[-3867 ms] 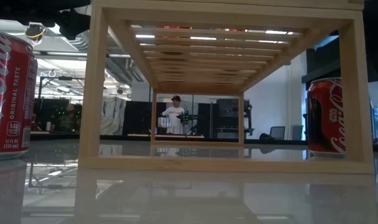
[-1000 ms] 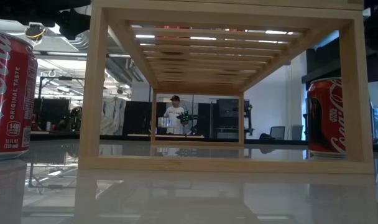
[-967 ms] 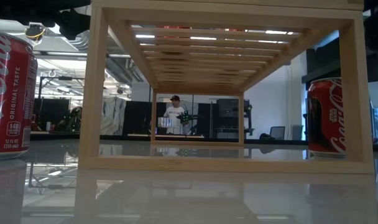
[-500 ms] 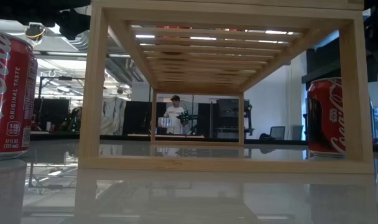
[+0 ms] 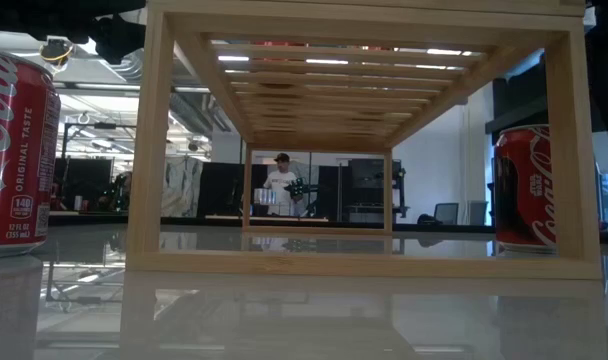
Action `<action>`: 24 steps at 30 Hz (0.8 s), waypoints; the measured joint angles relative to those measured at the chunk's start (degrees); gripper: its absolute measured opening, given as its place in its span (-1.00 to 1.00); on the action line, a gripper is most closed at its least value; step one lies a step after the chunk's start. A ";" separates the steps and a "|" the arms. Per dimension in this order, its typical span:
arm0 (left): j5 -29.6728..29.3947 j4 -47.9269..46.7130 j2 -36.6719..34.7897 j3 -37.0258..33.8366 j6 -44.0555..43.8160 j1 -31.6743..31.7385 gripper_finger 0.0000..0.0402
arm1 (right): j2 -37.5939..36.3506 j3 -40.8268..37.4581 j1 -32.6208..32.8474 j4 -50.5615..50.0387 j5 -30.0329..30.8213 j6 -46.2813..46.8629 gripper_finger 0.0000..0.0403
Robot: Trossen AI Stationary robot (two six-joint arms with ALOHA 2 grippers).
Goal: Place canned beverage on shelf
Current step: Put the red and black soda can on the shelf aligned with the red and black soda can
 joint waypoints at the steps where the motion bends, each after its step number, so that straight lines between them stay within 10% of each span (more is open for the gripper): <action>1: 0.01 0.00 0.00 -0.01 0.00 -0.01 0.64 | 0.00 0.00 0.00 0.06 0.00 -1.95 0.53; 24: 0.01 0.00 -0.01 -0.01 0.00 0.01 0.64 | 0.02 0.00 0.00 0.55 -1.65 -5.69 0.70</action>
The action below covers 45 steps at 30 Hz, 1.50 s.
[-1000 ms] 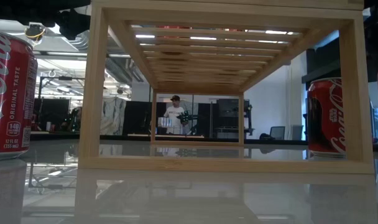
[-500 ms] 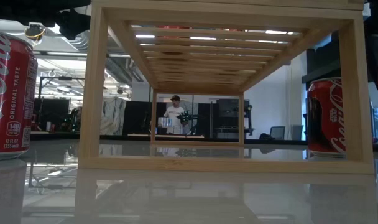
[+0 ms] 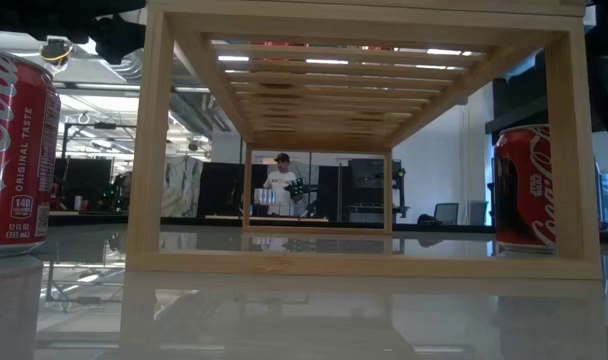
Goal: Place canned beverage on shelf
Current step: Put the red and black soda can on the shelf aligned with the red and black soda can
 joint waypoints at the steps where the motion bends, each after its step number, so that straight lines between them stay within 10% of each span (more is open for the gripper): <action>1: -0.01 -0.02 0.00 0.00 0.00 -0.02 0.64 | 0.00 0.00 0.00 0.02 -0.30 -0.01 0.70; 45: -0.02 0.00 0.02 0.00 0.00 0.00 0.64 | 0.00 1.60 0.02 0.85 2.06 21.34 0.97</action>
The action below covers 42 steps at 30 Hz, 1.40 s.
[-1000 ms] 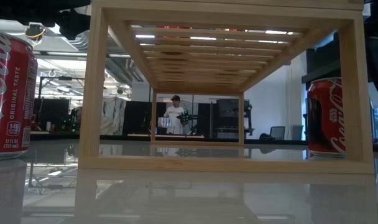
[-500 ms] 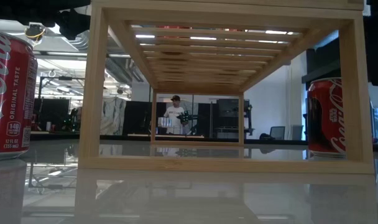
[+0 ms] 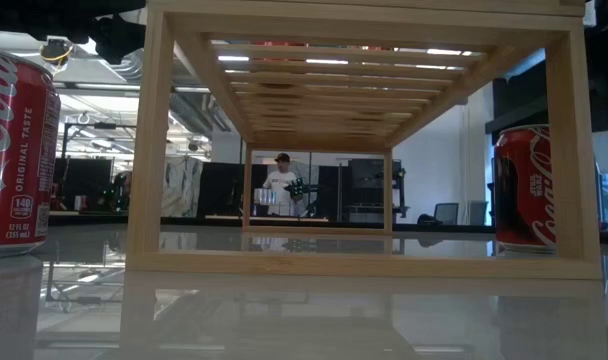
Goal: Place canned beverage on shelf
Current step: Put the red and black soda can on the shelf aligned with the red and black soda can
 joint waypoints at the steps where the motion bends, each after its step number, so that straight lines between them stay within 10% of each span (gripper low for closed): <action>1: 0.02 0.00 -0.01 0.00 0.00 -0.02 0.64 | 0.00 0.00 0.00 0.00 0.00 -0.09 0.97; 17: 0.01 0.00 -0.01 0.00 0.00 -0.02 0.64 | -0.12 0.07 -0.02 -0.22 -0.01 -0.31 0.38; 42: 0.01 0.00 -0.01 0.00 0.00 0.00 0.64 | -0.07 -0.30 0.00 0.50 0.22 -0.75 0.64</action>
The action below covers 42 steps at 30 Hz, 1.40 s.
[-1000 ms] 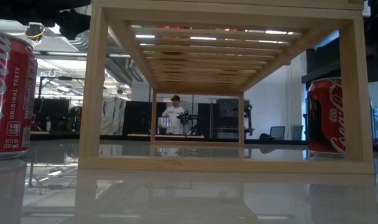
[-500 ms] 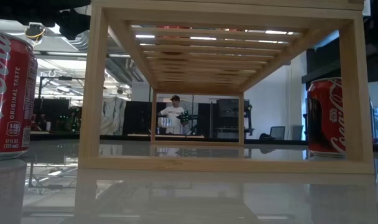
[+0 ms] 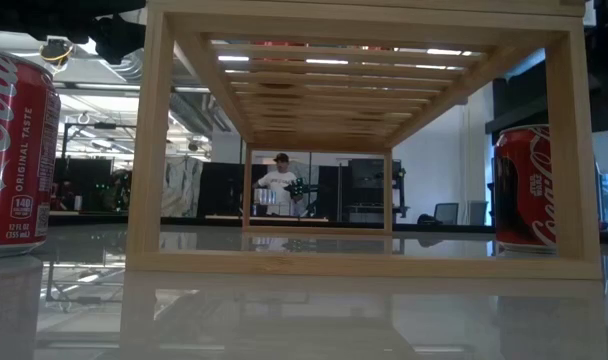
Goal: Place canned beverage on shelf
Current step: Put the red and black soda can on the shelf aligned with the red and black soda can
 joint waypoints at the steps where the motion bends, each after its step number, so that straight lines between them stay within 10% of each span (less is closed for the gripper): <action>1: 0.02 -0.01 -0.01 0.00 0.00 -0.02 0.64 | 0.00 -0.02 0.00 -0.02 0.02 0.00 0.64; 42: -0.01 -0.02 0.01 0.00 0.00 -0.02 0.64 | 0.50 0.52 0.00 0.65 1.41 -0.04 0.60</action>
